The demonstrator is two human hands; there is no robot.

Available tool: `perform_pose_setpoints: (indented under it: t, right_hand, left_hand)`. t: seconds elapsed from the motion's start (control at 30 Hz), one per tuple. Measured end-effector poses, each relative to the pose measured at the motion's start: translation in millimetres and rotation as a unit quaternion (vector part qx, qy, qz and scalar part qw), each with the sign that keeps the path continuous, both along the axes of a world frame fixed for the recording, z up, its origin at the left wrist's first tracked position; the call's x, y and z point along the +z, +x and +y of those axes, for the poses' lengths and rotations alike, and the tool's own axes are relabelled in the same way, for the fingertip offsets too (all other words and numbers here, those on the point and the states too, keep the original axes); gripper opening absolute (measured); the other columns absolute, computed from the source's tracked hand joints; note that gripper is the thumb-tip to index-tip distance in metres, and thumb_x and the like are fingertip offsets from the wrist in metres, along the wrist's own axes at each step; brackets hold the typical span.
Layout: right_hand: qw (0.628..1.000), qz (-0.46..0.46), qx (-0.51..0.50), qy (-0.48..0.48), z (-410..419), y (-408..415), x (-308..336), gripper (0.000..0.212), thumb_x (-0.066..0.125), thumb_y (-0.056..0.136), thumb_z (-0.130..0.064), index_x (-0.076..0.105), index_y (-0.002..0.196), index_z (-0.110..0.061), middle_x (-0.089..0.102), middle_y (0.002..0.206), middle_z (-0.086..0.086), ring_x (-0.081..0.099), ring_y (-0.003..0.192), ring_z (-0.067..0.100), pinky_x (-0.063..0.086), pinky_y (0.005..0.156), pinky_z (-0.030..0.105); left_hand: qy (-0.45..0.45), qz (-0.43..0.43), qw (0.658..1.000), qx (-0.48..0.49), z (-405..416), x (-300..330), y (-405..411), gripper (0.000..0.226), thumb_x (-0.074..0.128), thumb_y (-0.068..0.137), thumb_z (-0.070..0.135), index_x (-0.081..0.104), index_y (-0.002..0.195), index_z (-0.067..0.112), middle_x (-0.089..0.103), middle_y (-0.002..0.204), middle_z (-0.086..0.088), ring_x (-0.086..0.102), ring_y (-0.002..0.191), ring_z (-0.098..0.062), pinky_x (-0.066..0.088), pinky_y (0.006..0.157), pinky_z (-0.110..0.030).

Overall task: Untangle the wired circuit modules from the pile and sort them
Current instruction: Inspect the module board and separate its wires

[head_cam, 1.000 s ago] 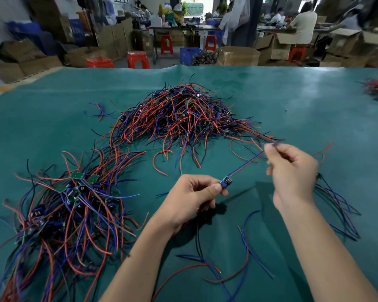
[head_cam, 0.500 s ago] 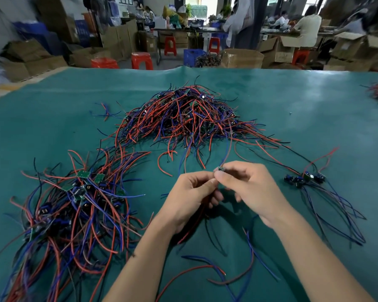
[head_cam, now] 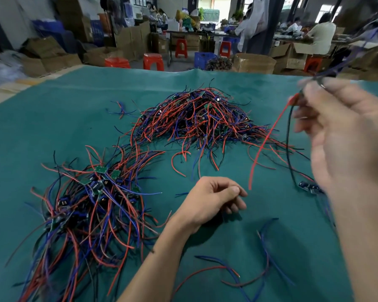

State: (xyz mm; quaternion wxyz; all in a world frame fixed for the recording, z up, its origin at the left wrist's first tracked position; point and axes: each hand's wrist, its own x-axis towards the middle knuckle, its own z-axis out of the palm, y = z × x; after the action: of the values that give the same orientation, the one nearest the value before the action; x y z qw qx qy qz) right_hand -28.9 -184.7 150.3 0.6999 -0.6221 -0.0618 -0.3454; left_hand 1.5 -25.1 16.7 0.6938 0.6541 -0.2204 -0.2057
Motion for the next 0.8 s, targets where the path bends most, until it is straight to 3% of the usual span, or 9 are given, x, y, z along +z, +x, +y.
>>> perform_pose_setpoints:
  t: [0.17,0.27,0.33,0.4,0.47,0.53,0.63,0.7,0.8]
  right_hand:
    - [0.961,0.126,0.209,-0.13,86.0,14.8,18.8,0.018,0.068,0.096,-0.018,0.075,0.084,-0.006,0.076,0.077,0.01,0.062,0.057,0.012,0.047,0.047,0.021]
    - [0.878,0.212,0.249,-0.348,122.4,39.6,3.1,0.043,0.063,0.099,-0.043,0.073,0.096,-0.001,0.077,0.089,0.011,0.072,0.064,0.016,0.053,0.048,0.028]
    - [0.829,0.241,0.213,-0.458,120.1,61.0,-9.9,0.047,0.062,0.097,-0.052,0.074,0.097,-0.007,0.077,0.09,0.01,0.075,0.072,0.019,0.058,0.054,0.031]
    - [0.795,0.25,0.123,-0.539,97.6,87.0,-20.8,0.033,0.066,0.093,-0.047,0.077,0.091,-0.016,0.077,0.088,0.006,0.073,0.081,0.022,0.057,0.068,0.033]
    - [0.767,0.27,0.004,-0.582,62.9,112.9,-29.1,0.014,0.071,0.088,-0.035,0.077,0.095,-0.024,0.077,0.102,0.004,0.069,0.098,0.025,0.054,0.086,0.033]
    - [0.737,0.302,-0.055,-0.602,29.4,134.3,-37.0,0.026,0.07,0.086,-0.022,0.076,0.112,-0.024,0.069,0.125,0.01,0.064,0.113,0.029,0.051,0.098,0.035]
    - [0.682,0.352,-0.035,-0.64,-0.2,147.7,-51.3,0.044,0.073,0.088,-0.021,0.068,0.131,-0.017,0.055,0.143,0.017,0.057,0.126,0.033,0.046,0.105,0.034]
    - [0.687,0.352,-0.037,-0.634,-9.3,150.3,-60.2,0.047,0.073,0.088,-0.022,0.066,0.133,-0.009,0.055,0.145,0.017,0.055,0.128,0.035,0.045,0.106,0.035]
    - [0.747,0.31,-0.074,-0.584,-17.9,147.9,-65.8,0.044,0.072,0.089,-0.021,0.068,0.131,-0.008,0.062,0.14,0.011,0.059,0.122,0.033,0.045,0.105,0.034]
  left_hand:
    - [-0.024,0.017,0.999,0.028,-0.9,-0.7,1.1,0.023,0.051,0.1,-0.001,0.069,0.087,0.008,0.07,0.071,-0.003,0.057,0.058,-0.008,0.046,0.056,-0.016]
    - [-0.035,0.024,0.998,0.036,-1.1,-1.8,1.2,0.022,0.052,0.097,-0.004,0.068,0.087,0.007,0.07,0.074,-0.005,0.058,0.06,-0.009,0.047,0.059,-0.018]
    - [-0.038,0.031,0.998,0.035,-0.3,-2.2,1.8,0.023,0.053,0.097,-0.003,0.069,0.085,0.009,0.07,0.075,-0.005,0.058,0.062,-0.01,0.048,0.06,-0.018]
    - [-0.042,0.034,0.998,0.033,0.3,-2.6,2.4,0.022,0.053,0.097,-0.002,0.069,0.088,0.009,0.07,0.076,-0.008,0.058,0.063,-0.012,0.047,0.061,-0.018]
    - [-0.041,0.032,0.998,0.032,-0.1,-2.0,2.4,0.017,0.053,0.097,-0.002,0.069,0.096,0.004,0.07,0.077,-0.011,0.058,0.062,-0.012,0.047,0.061,-0.018]
    - [-0.042,0.032,0.998,0.03,-0.4,-2.5,2.4,0.016,0.053,0.097,-0.003,0.068,0.1,0.0,0.069,0.079,-0.013,0.057,0.062,-0.012,0.048,0.061,-0.018]
    - [-0.042,0.035,0.998,0.036,-0.2,-2.8,2.7,0.016,0.053,0.097,-0.003,0.068,0.103,-0.005,0.07,0.078,-0.012,0.057,0.063,-0.011,0.048,0.062,-0.018]
    - [-0.036,0.035,0.998,0.044,-0.2,-3.0,2.7,0.017,0.053,0.097,-0.003,0.068,0.103,-0.007,0.07,0.078,-0.011,0.058,0.062,-0.011,0.049,0.062,-0.018]
    - [-0.036,0.04,0.997,0.049,-0.2,-2.2,2.6,0.017,0.053,0.096,-0.002,0.068,0.104,-0.008,0.071,0.079,-0.011,0.059,0.063,-0.012,0.049,0.062,-0.018]
